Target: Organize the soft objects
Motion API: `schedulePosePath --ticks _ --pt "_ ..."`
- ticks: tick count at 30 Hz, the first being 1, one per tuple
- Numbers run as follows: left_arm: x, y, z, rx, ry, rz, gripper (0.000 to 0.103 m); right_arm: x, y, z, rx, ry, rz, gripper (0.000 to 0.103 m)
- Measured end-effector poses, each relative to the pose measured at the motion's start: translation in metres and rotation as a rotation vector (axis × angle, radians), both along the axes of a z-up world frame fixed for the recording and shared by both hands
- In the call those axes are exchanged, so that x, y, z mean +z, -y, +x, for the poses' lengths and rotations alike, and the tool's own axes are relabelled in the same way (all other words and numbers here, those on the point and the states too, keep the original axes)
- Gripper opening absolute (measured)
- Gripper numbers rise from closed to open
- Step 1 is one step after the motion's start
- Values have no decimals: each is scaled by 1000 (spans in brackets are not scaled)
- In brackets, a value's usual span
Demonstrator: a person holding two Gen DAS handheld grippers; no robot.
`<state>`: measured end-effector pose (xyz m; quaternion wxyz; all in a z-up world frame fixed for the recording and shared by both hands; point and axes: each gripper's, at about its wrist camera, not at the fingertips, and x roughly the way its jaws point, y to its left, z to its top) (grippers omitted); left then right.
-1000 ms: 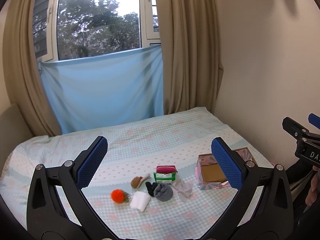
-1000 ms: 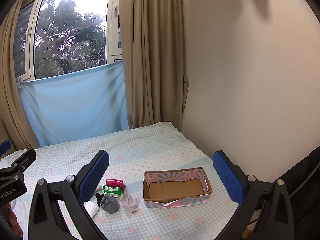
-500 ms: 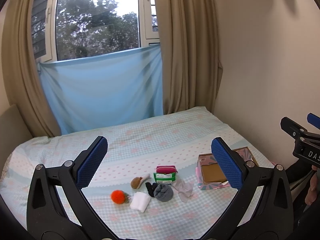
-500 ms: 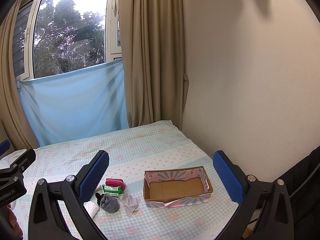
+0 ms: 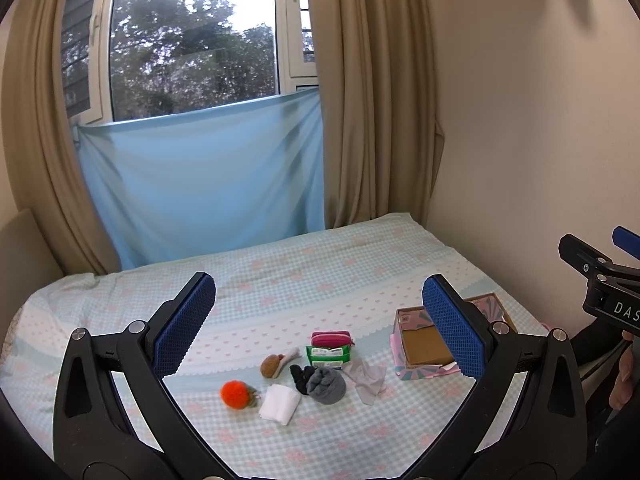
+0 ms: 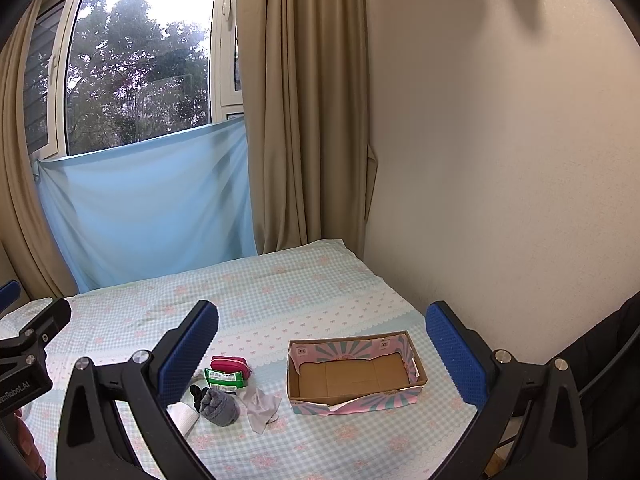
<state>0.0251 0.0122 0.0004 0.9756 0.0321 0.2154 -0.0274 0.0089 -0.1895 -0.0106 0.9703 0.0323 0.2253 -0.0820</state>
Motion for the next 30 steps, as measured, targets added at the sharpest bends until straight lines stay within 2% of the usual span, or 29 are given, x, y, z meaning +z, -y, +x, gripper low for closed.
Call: schedulePosePath --ticks 22,27,30 --pt "-2 2 0 20 -32 -21 103 -2 7 7 22 -26 4 103" --pt "-20 -8 -3 71 -75 -22 103 -20 5 15 83 -65 12 103" --pt "-41 -20 -3 94 -124 -21 103 -43 -4 25 138 -107 26 103"
